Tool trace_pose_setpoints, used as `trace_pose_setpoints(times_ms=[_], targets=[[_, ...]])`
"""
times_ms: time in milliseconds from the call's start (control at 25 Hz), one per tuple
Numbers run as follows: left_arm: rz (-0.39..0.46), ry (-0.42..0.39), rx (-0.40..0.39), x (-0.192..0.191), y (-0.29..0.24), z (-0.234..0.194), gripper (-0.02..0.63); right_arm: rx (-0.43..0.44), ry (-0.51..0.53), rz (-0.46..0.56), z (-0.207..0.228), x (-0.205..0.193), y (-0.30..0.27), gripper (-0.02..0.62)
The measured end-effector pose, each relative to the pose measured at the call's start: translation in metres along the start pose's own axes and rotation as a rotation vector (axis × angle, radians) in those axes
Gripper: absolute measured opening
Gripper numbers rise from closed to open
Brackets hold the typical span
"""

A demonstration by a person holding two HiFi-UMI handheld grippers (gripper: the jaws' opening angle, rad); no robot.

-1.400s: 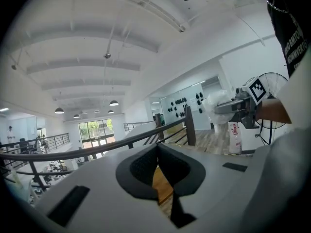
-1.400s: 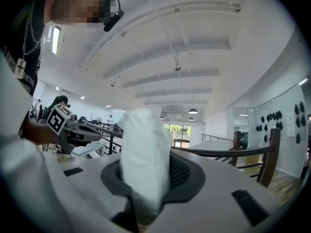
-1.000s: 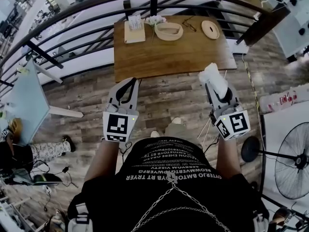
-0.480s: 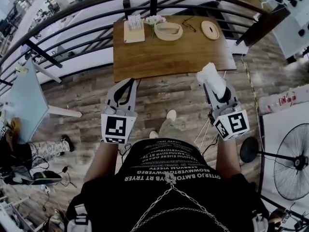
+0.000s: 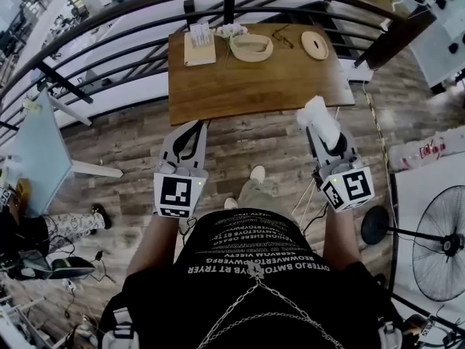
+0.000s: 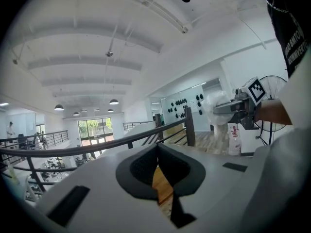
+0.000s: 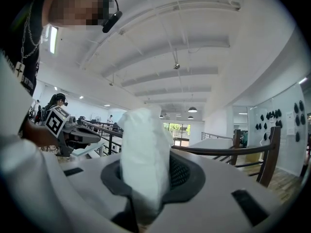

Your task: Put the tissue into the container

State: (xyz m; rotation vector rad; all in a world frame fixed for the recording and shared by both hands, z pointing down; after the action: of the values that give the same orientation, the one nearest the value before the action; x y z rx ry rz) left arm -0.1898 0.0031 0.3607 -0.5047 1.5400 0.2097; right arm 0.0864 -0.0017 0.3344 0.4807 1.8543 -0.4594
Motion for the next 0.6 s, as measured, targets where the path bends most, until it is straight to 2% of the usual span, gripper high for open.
trace_pose_setpoints(times_ms=[600], targets=[[-0.007, 0.011, 0.006, -0.0027, -0.0060, 0.0008, 0.025, 0.018, -0.003, 0.002, 0.0040, -0.0017, -0.0076, 0.115]])
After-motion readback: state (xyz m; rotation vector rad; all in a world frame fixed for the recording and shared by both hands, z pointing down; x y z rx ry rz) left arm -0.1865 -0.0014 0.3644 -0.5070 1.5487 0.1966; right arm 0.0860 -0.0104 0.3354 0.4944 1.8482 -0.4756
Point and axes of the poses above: the fingertips, and each gripper's own axes: y backward along the fingers, z to its right, x out of its top, the point moved 4 cm from there along y, backward along the fingers, and after that the axes turned 12 degrees about y, right-handed, at the moved point
